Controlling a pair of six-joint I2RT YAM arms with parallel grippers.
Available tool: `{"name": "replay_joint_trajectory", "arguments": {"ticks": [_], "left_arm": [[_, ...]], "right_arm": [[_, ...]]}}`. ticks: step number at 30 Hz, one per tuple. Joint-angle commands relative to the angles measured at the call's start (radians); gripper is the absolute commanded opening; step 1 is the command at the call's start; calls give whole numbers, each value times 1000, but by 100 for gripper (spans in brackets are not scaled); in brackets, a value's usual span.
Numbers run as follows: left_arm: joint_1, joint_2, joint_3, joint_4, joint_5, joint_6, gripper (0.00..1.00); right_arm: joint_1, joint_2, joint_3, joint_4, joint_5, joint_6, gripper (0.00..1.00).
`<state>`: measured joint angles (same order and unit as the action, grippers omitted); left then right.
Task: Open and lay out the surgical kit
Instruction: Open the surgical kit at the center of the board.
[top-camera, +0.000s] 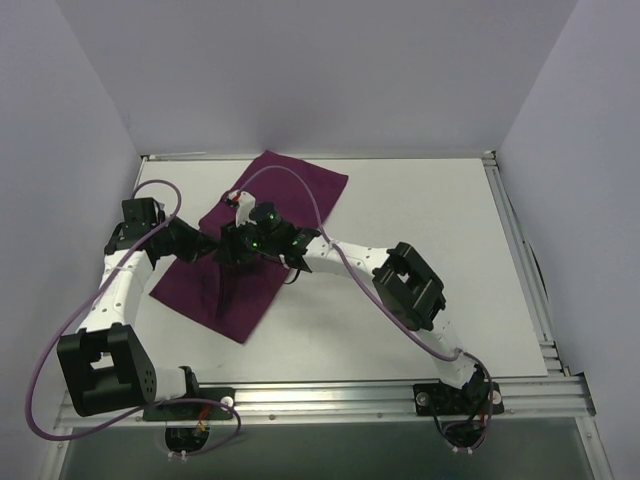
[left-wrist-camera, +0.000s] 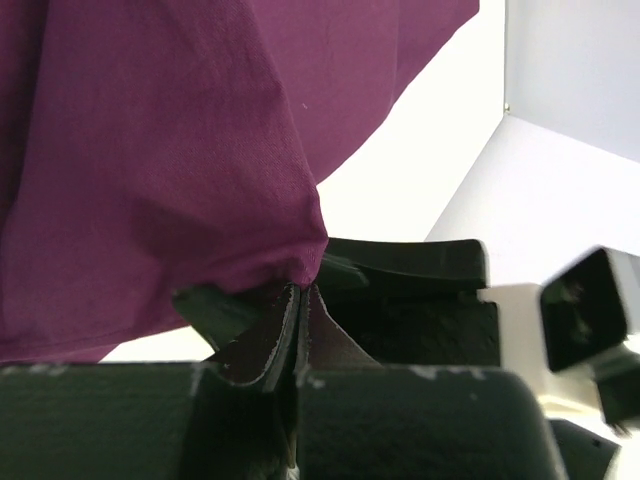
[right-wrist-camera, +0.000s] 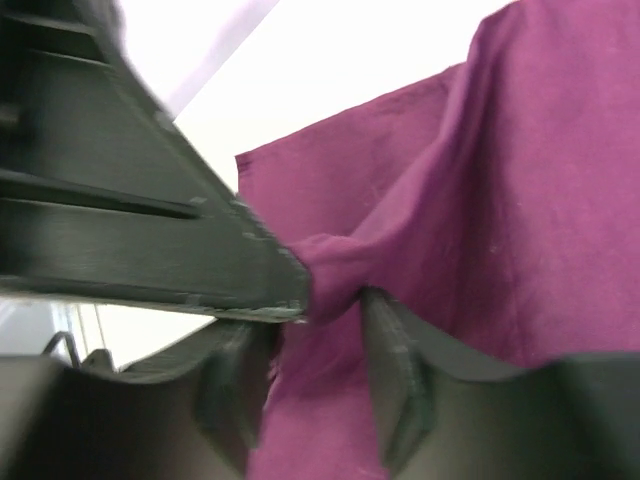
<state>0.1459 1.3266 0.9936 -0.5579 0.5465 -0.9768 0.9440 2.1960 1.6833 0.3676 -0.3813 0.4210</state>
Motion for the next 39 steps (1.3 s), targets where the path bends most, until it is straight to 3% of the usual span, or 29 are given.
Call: {"name": "replay_joint_trajectory", "arguments": {"ticks": [1, 3, 6, 7, 8, 9, 11, 15, 19, 21, 24, 25, 29, 34, 39], "left_arm": [[6, -18, 5, 47, 33, -22, 2], [6, -17, 4, 58, 38, -28, 2], [7, -18, 0, 62, 36, -25, 2], [12, -20, 0, 59, 35, -22, 7], [20, -23, -1, 47, 32, -7, 33], [27, -27, 3, 38, 21, 9, 42], [46, -43, 20, -14, -5, 80, 53], [69, -56, 86, -121, -81, 199, 58], [80, -99, 93, -220, -227, 267, 56], [105, -104, 48, -218, -241, 256, 49], [203, -92, -96, -142, -171, 230, 20], [236, -66, -133, -122, -149, 228, 3], [297, 84, -187, -85, -117, 294, 2], [302, 336, -40, -171, -206, 366, 2], [308, 401, 25, -203, -298, 372, 2]], "right_arm": [[7, 19, 49, 25, 56, 18, 33], [9, 24, 53, 5, 67, 21, 25], [9, 21, 46, -15, 104, 16, 0], [9, 21, 49, -25, 114, 15, 0], [7, 18, 53, -39, 117, 15, 0], [7, 16, 53, -42, 117, 16, 0], [4, 16, 55, -55, 122, 24, 0], [-7, 10, 49, -73, 111, 35, 0], [-16, -10, 30, -78, 94, 47, 0], [-17, -22, 23, -82, 90, 47, 0], [-24, -36, 23, -96, 79, 51, 0], [-24, -41, 23, -98, 71, 61, 0], [-28, -70, 26, -119, 73, 56, 0], [-45, -90, 30, -130, 41, 68, 0], [-51, -113, 10, -127, 36, 65, 0]]}}
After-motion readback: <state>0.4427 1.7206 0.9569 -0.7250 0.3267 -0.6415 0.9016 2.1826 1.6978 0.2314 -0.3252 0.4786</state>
